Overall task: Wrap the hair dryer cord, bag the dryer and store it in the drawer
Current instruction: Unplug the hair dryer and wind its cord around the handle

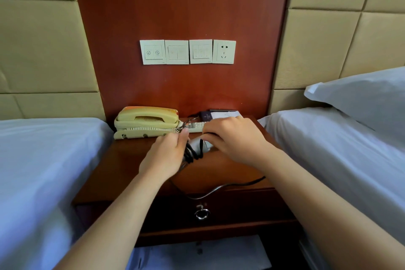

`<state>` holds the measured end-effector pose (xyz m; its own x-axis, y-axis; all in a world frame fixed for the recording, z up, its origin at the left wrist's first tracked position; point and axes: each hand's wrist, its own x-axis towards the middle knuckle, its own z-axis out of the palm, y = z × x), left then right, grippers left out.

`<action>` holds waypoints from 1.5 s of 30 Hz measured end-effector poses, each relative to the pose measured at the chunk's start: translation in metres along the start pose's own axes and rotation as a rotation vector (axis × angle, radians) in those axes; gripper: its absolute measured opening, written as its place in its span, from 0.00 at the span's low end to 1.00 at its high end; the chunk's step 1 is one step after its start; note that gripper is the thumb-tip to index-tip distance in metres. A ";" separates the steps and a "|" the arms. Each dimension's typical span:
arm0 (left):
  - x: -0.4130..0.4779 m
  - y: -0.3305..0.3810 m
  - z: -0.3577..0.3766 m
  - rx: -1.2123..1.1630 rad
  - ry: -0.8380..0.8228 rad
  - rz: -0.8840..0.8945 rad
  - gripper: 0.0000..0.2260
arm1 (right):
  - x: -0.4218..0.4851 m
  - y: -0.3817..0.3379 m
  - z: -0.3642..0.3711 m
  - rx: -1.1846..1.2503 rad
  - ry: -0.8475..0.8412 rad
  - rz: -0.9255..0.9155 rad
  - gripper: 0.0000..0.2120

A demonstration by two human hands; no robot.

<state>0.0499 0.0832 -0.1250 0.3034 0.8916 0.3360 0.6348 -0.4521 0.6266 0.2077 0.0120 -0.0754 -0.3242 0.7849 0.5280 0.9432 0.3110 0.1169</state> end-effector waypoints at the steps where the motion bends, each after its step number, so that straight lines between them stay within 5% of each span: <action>1: -0.001 0.001 0.000 -0.019 -0.037 0.000 0.33 | 0.000 0.002 0.003 0.005 0.003 0.013 0.14; 4: -0.006 0.003 -0.002 -0.070 -0.138 0.012 0.42 | 0.000 0.008 0.007 0.044 -0.006 0.074 0.15; 14: -0.017 0.027 -0.003 0.302 -0.178 0.159 0.17 | 0.002 0.001 0.008 0.171 -0.063 0.146 0.15; 21: -0.015 0.022 -0.002 0.253 -0.159 0.177 0.19 | -0.003 0.037 0.000 0.629 -0.218 0.260 0.10; 28: -0.004 -0.001 -0.015 0.038 -0.128 -0.018 0.20 | -0.026 0.074 0.002 1.139 -0.181 0.523 0.15; 36: 0.001 -0.010 -0.020 -0.166 -0.031 -0.121 0.15 | -0.037 0.091 0.010 0.898 0.099 0.507 0.15; 45: 0.003 -0.017 -0.018 -0.327 -0.185 -0.201 0.20 | -0.028 0.099 0.030 0.649 0.323 0.601 0.11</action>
<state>0.0274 0.0934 -0.1221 0.3383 0.9383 0.0715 0.4446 -0.2263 0.8667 0.3082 0.0371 -0.1035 0.3313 0.7545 0.5665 0.6895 0.2162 -0.6912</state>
